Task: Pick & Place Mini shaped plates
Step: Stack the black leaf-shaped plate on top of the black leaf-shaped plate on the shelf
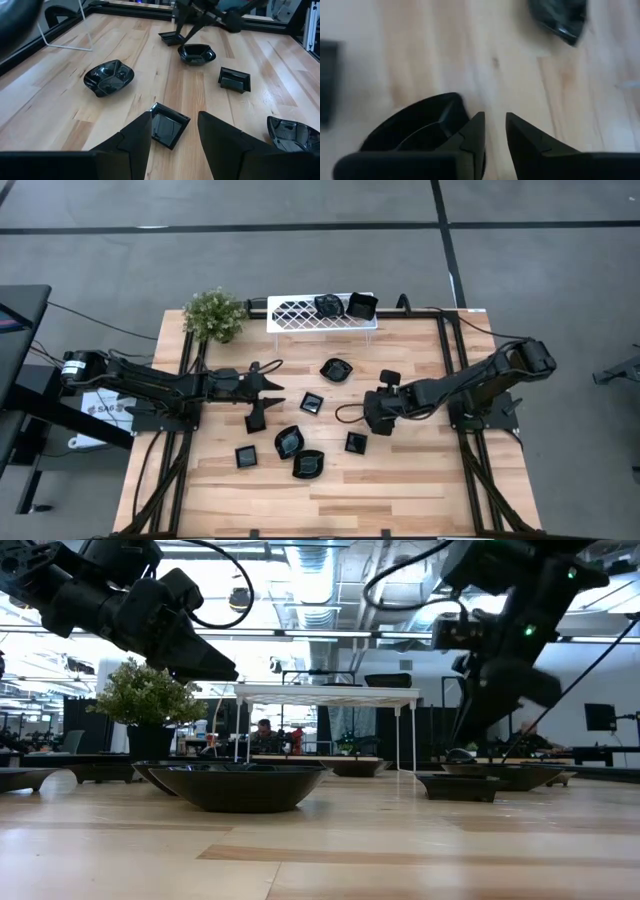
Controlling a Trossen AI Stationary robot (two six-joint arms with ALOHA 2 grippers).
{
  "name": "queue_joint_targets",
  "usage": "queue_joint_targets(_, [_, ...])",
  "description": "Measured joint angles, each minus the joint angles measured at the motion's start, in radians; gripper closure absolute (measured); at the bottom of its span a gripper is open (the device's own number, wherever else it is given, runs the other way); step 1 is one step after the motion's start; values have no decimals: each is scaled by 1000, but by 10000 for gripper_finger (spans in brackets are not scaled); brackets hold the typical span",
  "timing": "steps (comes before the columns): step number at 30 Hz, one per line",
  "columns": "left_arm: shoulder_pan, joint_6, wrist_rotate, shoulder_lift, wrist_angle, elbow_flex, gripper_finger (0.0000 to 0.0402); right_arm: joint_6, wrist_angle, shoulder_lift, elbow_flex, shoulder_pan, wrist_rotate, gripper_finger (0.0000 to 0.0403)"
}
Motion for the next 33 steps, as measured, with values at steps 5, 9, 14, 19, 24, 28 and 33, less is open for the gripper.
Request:
queue_joint_targets(5, [0,0,0,0,1,0,239,-96,-8,-64,0,-79,-276,332])
queue_joint_targets(9, [0,0,0,0,1,0,239,-132,-26,-82,0,-180,-483,332])
queue_joint_targets(14, [0,0,0,0,1,0,239,-133,-47,-80,0,-292,-523,332])
queue_joint_targets(19, [0,0,0,0,1,0,239,-133,-45,-80,0,-348,-523,332])
queue_joint_targets(24, [0,0,0,0,1,0,239,-127,-45,-80,0,-350,-542,332])
queue_joint_targets(28, [0,0,0,0,1,0,239,-121,-44,-80,0,-335,-552,325])
queue_joint_targets(33, [0,0,0,0,1,0,239,-108,-32,-80,0,-317,-551,290])
